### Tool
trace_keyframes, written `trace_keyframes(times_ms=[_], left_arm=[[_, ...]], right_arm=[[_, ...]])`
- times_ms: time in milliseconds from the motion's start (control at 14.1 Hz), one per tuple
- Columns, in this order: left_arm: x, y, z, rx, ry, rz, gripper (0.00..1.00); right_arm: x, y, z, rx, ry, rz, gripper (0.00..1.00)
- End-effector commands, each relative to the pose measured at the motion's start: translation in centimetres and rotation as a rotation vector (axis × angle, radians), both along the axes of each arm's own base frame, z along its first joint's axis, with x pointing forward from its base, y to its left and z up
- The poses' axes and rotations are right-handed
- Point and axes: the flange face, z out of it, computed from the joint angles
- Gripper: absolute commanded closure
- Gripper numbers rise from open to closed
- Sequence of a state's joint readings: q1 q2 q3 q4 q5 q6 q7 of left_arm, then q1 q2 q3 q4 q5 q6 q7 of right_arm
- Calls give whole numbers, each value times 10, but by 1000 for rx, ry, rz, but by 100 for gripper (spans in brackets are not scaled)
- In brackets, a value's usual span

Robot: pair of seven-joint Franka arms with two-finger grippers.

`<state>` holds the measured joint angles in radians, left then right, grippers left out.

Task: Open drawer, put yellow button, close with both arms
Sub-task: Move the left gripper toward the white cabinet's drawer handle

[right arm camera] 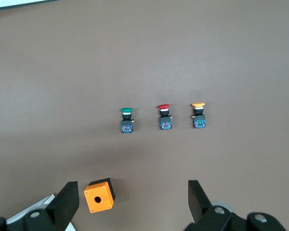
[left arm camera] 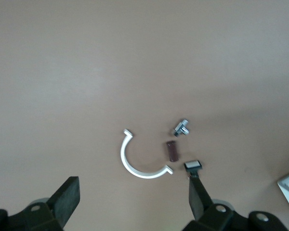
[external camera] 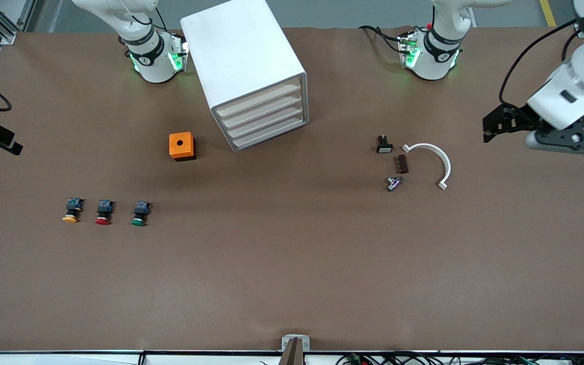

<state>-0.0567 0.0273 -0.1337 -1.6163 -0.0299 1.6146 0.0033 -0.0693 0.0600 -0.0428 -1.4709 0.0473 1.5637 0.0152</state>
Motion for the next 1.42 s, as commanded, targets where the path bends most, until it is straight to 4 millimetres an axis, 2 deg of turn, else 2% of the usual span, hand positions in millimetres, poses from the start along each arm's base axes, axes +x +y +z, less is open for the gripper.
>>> trace_keyframes(times_ms=[0,142,213,567,638,851,993,1347], left_arm=[[4,-17,-21,-92,86,-34,0],[10,-29,-46,-134,150,-47,0],[11,-37,-65,-181,213,-96,0],[25,-69,-122,-467,338,-187,0],[25,-84,-137,-508,363,-225,0],[19,-131,-164,-642,408,-266,0],[15,-158,-186,-734,427,-344,0],[3,-206,-249,-974,526,-401,0]], right_arm=[[-3,2,6,9,-11,5,0],[-3,2,6,8,-13,3,0],[-3,2,6,7,-13,5,0],[1,2,0,8,0,0,0],[1,2,0,6,0,3,0],[0,-7,0,-3,-1,-6,0],[0,-5,0,-3,-1,-8,0],[0,-4,0,-3,-1,-3,0]])
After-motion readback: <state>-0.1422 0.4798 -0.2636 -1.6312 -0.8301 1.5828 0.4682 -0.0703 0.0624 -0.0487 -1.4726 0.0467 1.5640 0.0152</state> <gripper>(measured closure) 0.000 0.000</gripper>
